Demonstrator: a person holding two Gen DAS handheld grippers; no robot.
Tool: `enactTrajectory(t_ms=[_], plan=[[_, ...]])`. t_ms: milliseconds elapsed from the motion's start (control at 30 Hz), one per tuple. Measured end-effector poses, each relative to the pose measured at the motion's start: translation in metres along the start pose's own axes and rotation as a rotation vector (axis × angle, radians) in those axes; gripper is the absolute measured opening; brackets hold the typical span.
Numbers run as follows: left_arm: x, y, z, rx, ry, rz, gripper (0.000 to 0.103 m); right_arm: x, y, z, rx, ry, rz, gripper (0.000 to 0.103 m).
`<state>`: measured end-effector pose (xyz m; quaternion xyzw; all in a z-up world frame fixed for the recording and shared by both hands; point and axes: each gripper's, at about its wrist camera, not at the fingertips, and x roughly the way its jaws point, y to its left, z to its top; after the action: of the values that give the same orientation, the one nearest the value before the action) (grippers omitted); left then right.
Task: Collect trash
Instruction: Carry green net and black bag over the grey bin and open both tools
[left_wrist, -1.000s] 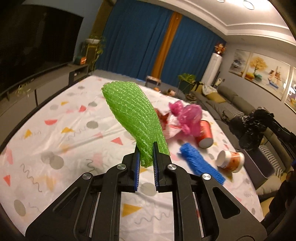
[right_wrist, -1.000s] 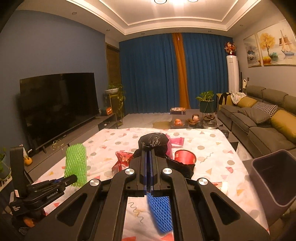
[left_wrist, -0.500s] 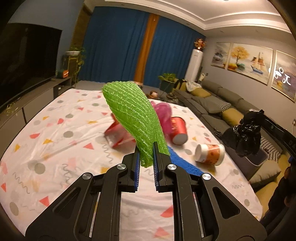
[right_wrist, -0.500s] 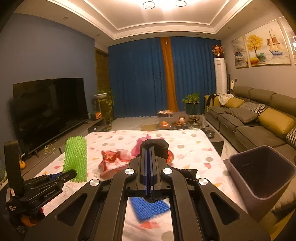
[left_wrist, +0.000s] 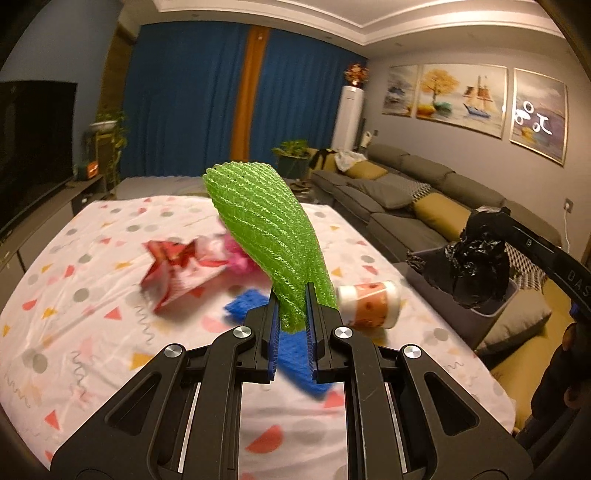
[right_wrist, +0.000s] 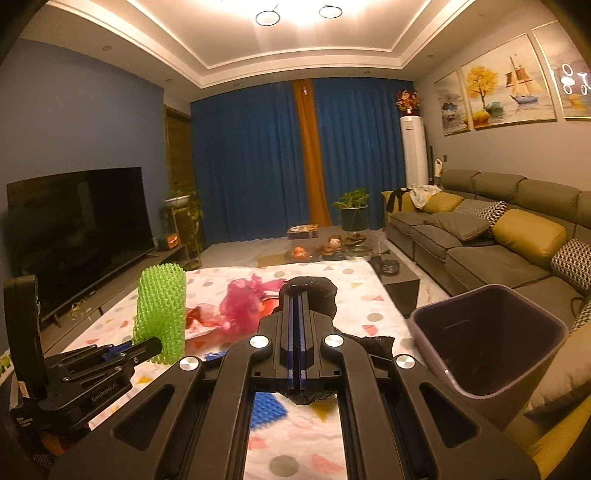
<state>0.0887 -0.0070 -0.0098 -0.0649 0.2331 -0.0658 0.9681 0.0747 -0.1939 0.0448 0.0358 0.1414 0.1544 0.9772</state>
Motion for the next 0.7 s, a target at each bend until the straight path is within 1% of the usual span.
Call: enactTrajectory(t_ms=[167,400,600,700], plan=[[0.015,-0.029,0.007,0.052,0.007,-0.044,0.012,-0.002,-0.021,0.002,0.019,-0.011,-0.043,0.003],[0.041,-0.078,0.019,0.121,0.012,-0.127,0.012,-0.005,-0.058,0.001,0.052,-0.023,-0.11,0.003],[0.067,-0.133,0.028,0.194,0.011,-0.222,0.012,-0.005,-0.089,0.005,0.078,-0.037,-0.179,0.003],[0.081,-0.158,0.031,0.224,0.01,-0.261,0.012,-0.005,-0.109,0.008,0.087,-0.042,-0.229,0.003]])
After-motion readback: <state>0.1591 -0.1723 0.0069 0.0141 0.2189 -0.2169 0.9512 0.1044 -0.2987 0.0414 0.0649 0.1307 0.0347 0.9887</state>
